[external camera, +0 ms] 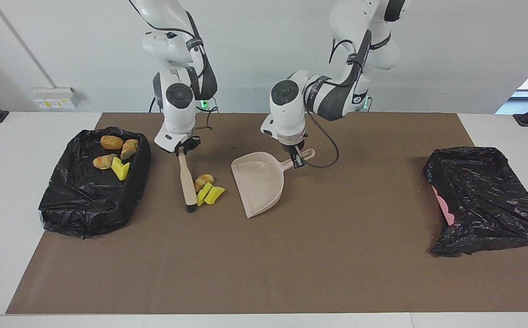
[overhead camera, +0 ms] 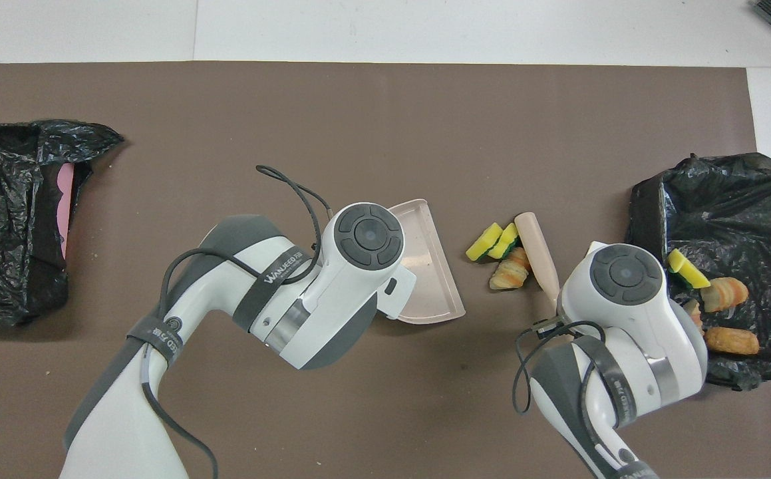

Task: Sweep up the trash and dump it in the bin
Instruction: 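Sweep the sponge and bread into the dustpan with the brush in the right gripper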

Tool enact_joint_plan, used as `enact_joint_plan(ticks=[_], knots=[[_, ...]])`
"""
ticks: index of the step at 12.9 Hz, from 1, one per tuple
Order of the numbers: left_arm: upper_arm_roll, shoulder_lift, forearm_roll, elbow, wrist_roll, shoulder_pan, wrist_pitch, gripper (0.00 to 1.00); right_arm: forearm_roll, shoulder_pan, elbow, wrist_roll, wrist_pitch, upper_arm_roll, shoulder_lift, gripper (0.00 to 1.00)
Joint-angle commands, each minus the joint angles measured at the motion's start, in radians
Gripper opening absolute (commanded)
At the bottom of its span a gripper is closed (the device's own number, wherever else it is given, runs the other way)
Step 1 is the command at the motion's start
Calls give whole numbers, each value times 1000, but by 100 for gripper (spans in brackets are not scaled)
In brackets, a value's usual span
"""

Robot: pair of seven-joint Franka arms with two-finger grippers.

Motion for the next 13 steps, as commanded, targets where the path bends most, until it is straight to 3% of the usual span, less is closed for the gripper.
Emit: enact_joint_plan(ticks=[1, 6, 10, 13], knots=[[10, -16, 34, -43, 10, -24, 18, 0, 170, 104, 67, 51, 33, 8, 86, 0], [10, -29, 34, -69, 9, -36, 22, 0, 337, 186, 147, 104, 15, 10, 101, 0], [10, -32, 37, -71, 12, -41, 25, 0, 334, 170, 311, 101, -224, -2, 66, 0], [10, -30, 37, -71, 21, -35, 37, 0, 295, 135, 316, 134, -336, -7, -38, 0]])
